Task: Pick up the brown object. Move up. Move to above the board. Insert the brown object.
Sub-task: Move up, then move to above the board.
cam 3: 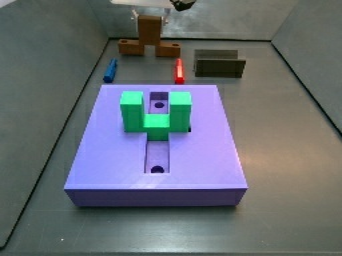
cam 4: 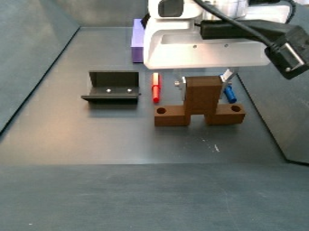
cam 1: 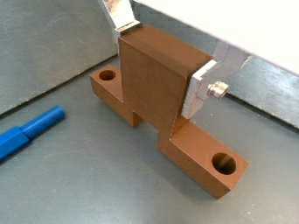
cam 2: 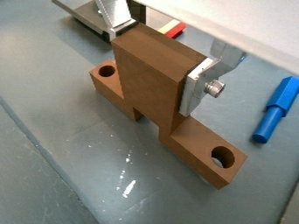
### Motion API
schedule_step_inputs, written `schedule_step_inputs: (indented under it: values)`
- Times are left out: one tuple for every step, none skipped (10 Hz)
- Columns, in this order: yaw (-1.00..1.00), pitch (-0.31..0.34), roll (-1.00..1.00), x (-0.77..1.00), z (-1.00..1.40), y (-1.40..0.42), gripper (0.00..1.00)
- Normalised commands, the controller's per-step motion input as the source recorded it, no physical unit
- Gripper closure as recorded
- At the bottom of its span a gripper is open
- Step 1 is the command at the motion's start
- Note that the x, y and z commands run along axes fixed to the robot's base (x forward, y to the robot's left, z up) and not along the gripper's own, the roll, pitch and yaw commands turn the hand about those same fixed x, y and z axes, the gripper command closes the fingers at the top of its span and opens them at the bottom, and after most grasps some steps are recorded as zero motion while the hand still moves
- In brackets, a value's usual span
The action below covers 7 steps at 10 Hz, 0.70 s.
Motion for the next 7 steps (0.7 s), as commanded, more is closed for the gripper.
schedule_step_inputs:
  values:
    - [0.0,0.0,0.0,0.0,0.83,0.0,1.0]
    - [-0.04,0.011,0.0,-0.01,0.81,-0.02,1.0]
    - [-0.06,0.038,0.04,-0.07,0.53,-0.02,1.0]
    - [-0.04,0.037,0.07,-0.06,0.32,-0.01,1.0]
    - [0.0,0.0,0.0,0.0,1.4,0.0,1.0]
    - [0.01,0.017,-0.02,-0.02,1.4,0.01,1.0]
    - [0.01,0.027,0.01,-0.05,1.4,0.0,1.0]
